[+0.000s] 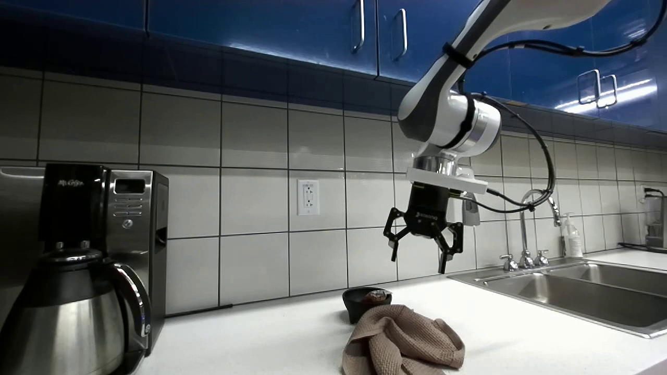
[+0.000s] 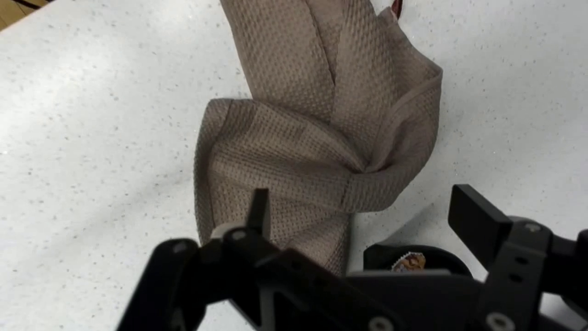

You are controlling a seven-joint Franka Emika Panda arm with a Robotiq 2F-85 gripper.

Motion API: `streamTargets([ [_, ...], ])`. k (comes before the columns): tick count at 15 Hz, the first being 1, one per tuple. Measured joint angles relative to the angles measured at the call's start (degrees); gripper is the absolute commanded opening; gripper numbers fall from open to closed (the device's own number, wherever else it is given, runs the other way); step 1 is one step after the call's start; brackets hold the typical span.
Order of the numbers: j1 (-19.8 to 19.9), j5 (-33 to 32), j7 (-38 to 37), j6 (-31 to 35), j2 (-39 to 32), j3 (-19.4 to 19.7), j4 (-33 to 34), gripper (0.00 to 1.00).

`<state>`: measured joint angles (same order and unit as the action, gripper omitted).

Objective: Put the orange packet in the bowl

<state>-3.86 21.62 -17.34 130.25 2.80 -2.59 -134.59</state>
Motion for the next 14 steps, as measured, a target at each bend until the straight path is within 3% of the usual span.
streamTargets([
  [10,-2.4,0.0,1.5,-0.4,27.0,-0.8,-16.7,1.00],
  [14,-2.7,0.0,1.5,-1.3,33.4,-0.8,-19.7,1.00],
])
